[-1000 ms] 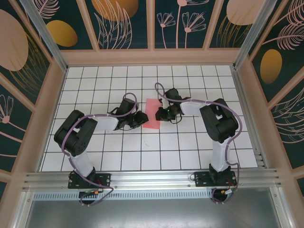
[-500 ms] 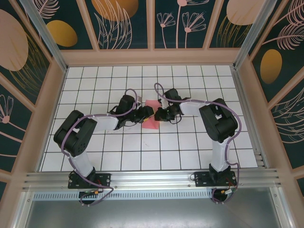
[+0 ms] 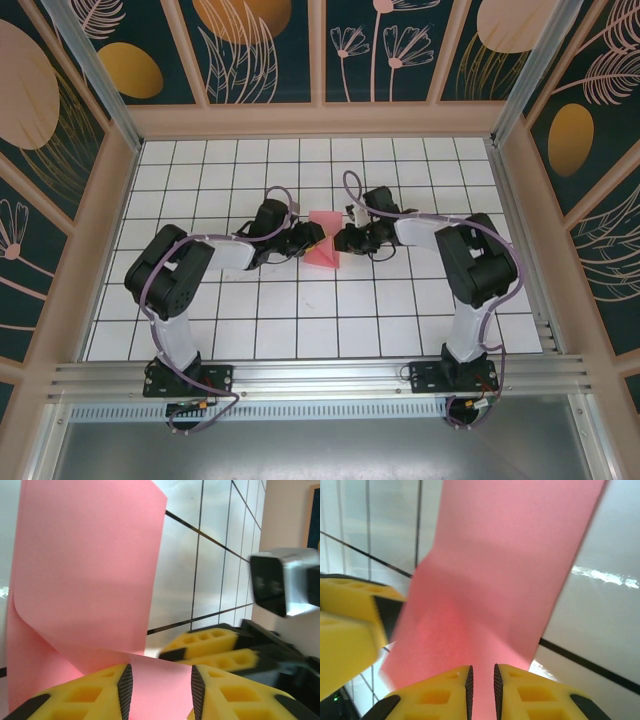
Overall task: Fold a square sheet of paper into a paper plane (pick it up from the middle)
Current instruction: Fold the triangle a second time at the center of the table.
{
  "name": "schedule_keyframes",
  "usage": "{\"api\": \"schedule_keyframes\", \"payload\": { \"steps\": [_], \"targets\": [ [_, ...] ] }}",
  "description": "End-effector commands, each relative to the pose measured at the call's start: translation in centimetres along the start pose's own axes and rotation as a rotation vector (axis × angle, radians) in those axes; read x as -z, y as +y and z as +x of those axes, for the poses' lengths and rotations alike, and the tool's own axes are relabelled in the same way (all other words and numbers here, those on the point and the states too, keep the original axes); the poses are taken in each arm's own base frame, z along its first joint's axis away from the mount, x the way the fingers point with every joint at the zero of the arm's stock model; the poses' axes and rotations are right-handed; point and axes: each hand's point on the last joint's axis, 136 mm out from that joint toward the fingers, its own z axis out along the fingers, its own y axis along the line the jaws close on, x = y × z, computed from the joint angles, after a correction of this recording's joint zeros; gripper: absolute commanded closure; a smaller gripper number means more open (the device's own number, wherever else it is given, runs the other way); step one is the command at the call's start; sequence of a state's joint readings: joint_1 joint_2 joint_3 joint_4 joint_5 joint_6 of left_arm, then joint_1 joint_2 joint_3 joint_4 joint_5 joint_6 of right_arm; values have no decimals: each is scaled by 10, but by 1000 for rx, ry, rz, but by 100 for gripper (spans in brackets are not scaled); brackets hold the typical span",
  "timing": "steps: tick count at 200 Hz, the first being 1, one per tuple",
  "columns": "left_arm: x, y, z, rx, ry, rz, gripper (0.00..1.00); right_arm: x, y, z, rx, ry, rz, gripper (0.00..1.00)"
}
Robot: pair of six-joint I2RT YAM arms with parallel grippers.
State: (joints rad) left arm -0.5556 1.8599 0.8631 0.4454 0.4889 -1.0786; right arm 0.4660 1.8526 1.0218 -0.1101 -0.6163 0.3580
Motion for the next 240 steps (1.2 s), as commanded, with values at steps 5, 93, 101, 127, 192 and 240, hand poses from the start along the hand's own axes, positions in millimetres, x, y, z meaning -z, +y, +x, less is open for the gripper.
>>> {"api": "schedule_keyframes", "payload": {
  "steps": [5,93,101,127,192,240],
  "targets": [
    [-6,-4,-5,-10,-7,5,63,15,16,-9,21,-54,-53,77],
    [-7,3,-2,-9,0,-17,71,23,21,-16,32,-76,-106,63],
    [-7,4,-2,-9,1,-19,72,21,23,-16,36,-68,-115,63],
    [-6,4,-1,-10,3,-20,73,16,26,-16,42,-52,-138,63],
    [-6,6,2,-15,16,-20,76,7,29,-23,50,-40,-157,73],
    [-2,1,4,-28,15,0,75,0,10,-21,28,-44,-71,89]
  ]
}}
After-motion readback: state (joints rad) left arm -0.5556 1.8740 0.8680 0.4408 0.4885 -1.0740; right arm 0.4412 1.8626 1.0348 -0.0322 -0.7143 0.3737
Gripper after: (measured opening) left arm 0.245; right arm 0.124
